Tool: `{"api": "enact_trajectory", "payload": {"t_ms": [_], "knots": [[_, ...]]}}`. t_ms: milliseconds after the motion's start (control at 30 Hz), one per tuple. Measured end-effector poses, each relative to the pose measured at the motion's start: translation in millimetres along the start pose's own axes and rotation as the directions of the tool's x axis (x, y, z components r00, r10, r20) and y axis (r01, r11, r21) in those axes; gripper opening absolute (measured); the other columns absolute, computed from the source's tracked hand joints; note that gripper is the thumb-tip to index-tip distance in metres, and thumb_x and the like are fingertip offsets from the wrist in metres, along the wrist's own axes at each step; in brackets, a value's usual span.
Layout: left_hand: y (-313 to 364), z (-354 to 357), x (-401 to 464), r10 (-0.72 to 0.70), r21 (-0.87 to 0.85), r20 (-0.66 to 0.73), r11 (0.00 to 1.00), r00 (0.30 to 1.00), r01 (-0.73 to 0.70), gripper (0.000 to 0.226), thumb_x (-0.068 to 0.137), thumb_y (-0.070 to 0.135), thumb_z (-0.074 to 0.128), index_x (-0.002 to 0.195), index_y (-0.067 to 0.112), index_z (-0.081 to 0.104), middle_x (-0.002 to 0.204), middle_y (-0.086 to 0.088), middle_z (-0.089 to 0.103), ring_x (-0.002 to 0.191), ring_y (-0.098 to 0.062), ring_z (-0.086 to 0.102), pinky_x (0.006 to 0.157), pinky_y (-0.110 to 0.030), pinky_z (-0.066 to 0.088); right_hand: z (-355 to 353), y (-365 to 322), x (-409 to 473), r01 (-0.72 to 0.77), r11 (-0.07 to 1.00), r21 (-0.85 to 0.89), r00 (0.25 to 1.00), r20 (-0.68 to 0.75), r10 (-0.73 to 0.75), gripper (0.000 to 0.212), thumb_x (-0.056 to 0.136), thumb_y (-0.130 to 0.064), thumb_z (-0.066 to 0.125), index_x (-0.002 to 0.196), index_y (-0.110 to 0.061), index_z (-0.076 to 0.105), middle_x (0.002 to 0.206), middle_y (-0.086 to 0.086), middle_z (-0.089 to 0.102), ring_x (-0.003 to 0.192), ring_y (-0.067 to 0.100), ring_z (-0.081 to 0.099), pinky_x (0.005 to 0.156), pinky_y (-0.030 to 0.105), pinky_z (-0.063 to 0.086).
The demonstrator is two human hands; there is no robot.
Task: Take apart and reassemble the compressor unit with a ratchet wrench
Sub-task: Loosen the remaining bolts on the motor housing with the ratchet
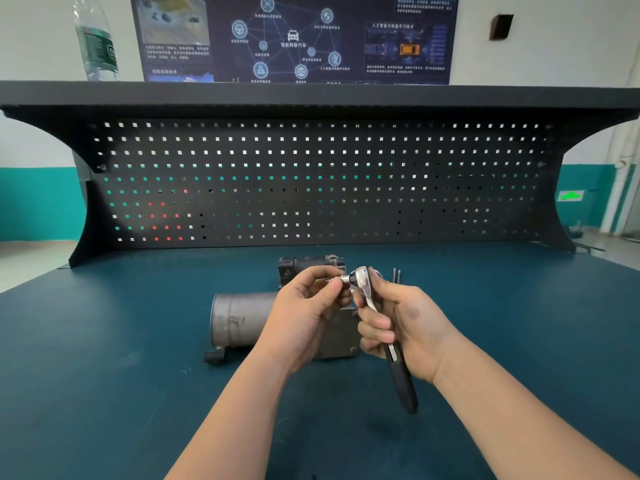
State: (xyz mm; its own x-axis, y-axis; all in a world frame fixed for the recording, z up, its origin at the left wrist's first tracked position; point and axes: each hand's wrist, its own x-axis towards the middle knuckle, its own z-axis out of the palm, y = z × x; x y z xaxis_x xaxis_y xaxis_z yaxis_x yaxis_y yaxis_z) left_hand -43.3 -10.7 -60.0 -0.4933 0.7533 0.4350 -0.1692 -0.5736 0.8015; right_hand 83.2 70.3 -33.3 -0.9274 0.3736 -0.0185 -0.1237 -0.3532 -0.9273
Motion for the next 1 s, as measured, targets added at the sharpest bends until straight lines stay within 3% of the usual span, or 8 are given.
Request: {"api": "enact_trajectory", "payload": {"t_ms": [300, 433, 567, 633, 733, 800, 900, 1000], "knots": [[-1.3, 1.3, -4.5, 0.085, 0.339, -0.049, 0.939, 0.995, -0.063, 0.017, 0.08, 0.011, 0.065, 0.078, 0.026, 0.071, 0.075, 0.004, 0.07, 0.071, -0.011, 0.063, 0.074, -0.026, 0.05, -0.4, 2.4, -3.4, -0.085, 0.996, 0.02, 0.996, -0.037, 0.085, 0.041, 0.083, -0.051, 0.052, 0.068, -0.013, 0.057, 0.047, -0.004, 0.029, 0.036, 0.009, 0.027, 0.048, 0.022, 0.024], [0.4, 5.9, -5.7, 0.09, 0.259, -0.069, 0.963, 0.993, -0.07, 0.025, 0.085, 0.001, 0.061, 0.079, 0.022, 0.071, 0.077, 0.002, 0.069, 0.074, -0.012, 0.063, 0.076, -0.028, 0.048, 2.4, 4.8, -5.8, -0.14, 0.99, -0.009, 0.99, 0.03, 0.14, 0.048, 0.072, -0.064, 0.056, 0.063, -0.018, 0.06, 0.046, -0.008, 0.027, 0.038, 0.007, 0.029, 0.048, 0.021, 0.03], [14.2, 22.0, -5.5, -0.005, -0.148, -0.061, 0.989, 0.998, -0.004, 0.019, 0.072, 0.008, 0.063, 0.09, 0.006, 0.068, 0.086, -0.009, 0.07, 0.081, -0.018, 0.067, 0.075, -0.024, 0.055, 4.0, 4.3, -4.1, 0.006, 0.976, -0.217, 1.0, 0.028, 0.0, 0.055, 0.057, -0.074, 0.056, 0.051, -0.019, 0.058, 0.042, -0.006, 0.032, 0.038, 0.009, 0.032, 0.047, 0.021, 0.033], [21.4, 26.2, -5.7, -0.157, -0.296, -0.087, 0.947, 0.984, 0.125, 0.03, 0.073, 0.016, 0.062, 0.098, 0.0, 0.063, 0.088, -0.012, 0.069, 0.08, -0.019, 0.07, 0.071, -0.025, 0.058, -6.1, -3.8, -4.7, 0.185, 0.828, -0.529, 0.975, -0.006, -0.221, 0.054, 0.058, -0.069, 0.061, 0.05, -0.016, 0.059, 0.042, -0.004, 0.036, 0.039, 0.011, 0.032, 0.048, 0.023, 0.031], [21.8, 34.0, -15.8, -0.473, -0.16, -0.073, 0.875, 0.878, 0.457, 0.038, 0.081, 0.031, 0.061, 0.101, -0.001, 0.063, 0.088, -0.013, 0.067, 0.075, -0.021, 0.068, 0.066, -0.028, 0.058, -27.7, -13.5, -6.4, 0.114, 0.219, -0.969, 0.94, 0.034, -0.339, 0.058, 0.05, -0.07, 0.074, 0.064, -0.014, 0.064, 0.046, -0.008, 0.037, 0.049, 0.01, 0.033, 0.054, 0.027, 0.027], [12.0, 39.7, -22.6, -0.575, -0.06, -0.124, 0.818, 0.809, 0.572, 0.025, 0.09, 0.026, 0.057, 0.091, 0.002, 0.064, 0.082, -0.011, 0.071, 0.067, -0.02, 0.068, 0.059, -0.027, 0.055, -33.9, -15.8, -7.2, -0.021, -0.116, -0.993, 0.952, 0.015, -0.305, 0.055, 0.041, -0.075, 0.07, 0.069, -0.028, 0.064, 0.043, -0.008, 0.041, 0.052, 0.01, 0.036, 0.051, 0.028, 0.026], [-0.9, 47.0, -26.5, -0.603, -0.071, -0.21, 0.794, 0.769, 0.603, 0.019, 0.094, 0.016, 0.052, 0.085, 0.002, 0.06, 0.073, -0.011, 0.069, 0.056, -0.02, 0.065, 0.059, -0.032, 0.055, -34.6, -17.7, -8.8, -0.106, -0.218, -0.97, 0.954, -0.037, -0.298, 0.058, 0.037, -0.082, 0.064, 0.064, -0.031, 0.064, 0.048, -0.011, 0.049, 0.079, 0.013, 0.037, 0.067, 0.027, 0.031], [-13.8, 52.4, -26.0, -0.597, -0.147, -0.247, 0.802, 0.763, 0.579, 0.02, 0.096, 0.01, 0.048, 0.089, -0.006, 0.058, 0.08, -0.017, 0.066, 0.066, -0.025, 0.064, 0.061, -0.036, 0.057, -43.8, -23.4, -12.0, -0.22, -0.199, -0.955, 0.911, -0.128, -0.392, 0.057, 0.028, -0.087, 0.06, 0.069, -0.047, 0.062, 0.094, -0.02, 0.059, 0.096, 0.007, 0.02, 0.077, 0.032, 0.015]]}}
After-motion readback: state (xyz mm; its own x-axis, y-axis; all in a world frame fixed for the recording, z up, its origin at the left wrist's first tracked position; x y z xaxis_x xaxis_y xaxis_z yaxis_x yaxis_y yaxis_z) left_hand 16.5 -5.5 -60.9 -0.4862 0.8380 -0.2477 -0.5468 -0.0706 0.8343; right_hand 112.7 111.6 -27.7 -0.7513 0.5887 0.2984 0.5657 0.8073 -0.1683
